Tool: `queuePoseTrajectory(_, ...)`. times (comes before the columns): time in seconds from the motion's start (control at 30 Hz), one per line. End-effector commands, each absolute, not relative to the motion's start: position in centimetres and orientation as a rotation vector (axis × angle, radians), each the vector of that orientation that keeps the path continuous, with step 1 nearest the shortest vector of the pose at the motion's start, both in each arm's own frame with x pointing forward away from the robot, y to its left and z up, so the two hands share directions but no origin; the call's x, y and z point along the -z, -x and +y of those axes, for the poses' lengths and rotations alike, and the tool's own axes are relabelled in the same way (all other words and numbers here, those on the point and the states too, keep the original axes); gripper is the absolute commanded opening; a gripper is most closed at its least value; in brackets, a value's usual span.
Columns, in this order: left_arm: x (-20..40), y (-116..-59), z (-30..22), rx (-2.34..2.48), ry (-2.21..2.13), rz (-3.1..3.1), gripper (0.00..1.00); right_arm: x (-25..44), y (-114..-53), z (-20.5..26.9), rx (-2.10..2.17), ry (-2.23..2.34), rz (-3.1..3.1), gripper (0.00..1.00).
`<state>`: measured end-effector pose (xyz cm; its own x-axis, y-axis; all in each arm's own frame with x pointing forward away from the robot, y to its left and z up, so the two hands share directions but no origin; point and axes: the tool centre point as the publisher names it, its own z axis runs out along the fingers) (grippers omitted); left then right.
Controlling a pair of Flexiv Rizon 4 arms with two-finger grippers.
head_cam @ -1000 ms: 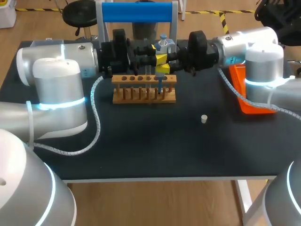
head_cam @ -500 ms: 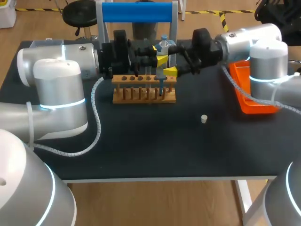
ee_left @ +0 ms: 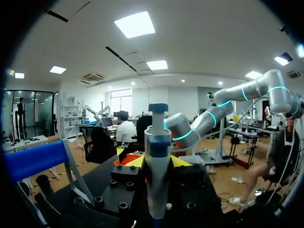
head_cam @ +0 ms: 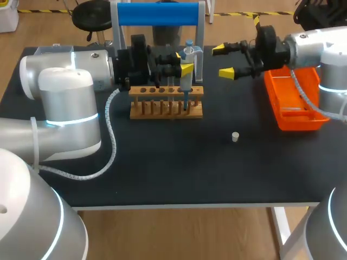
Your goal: Invert the test tube, pick up the pipette, mount the tip to pipette, aspirate from beaker and dispense into the tube, eject the tip, return the pipette, and cap with the stopper.
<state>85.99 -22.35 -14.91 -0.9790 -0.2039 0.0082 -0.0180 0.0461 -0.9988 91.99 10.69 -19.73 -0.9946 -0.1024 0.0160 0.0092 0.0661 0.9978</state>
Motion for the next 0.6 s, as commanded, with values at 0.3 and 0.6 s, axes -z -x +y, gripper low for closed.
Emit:
queuePoseTrajectory(0.3,15.0,-85.9,-22.3,2.069,0.233,2.165,0.0,17.8,-98.1,12.7,2.074,-0.009,-2.349,1.0)
queuePoseTrajectory(0.6,15.0,-85.9,-22.3,2.069,0.233,2.165,0.0,17.7,-102.4,15.0,2.049,0.076,-2.421,1.0)
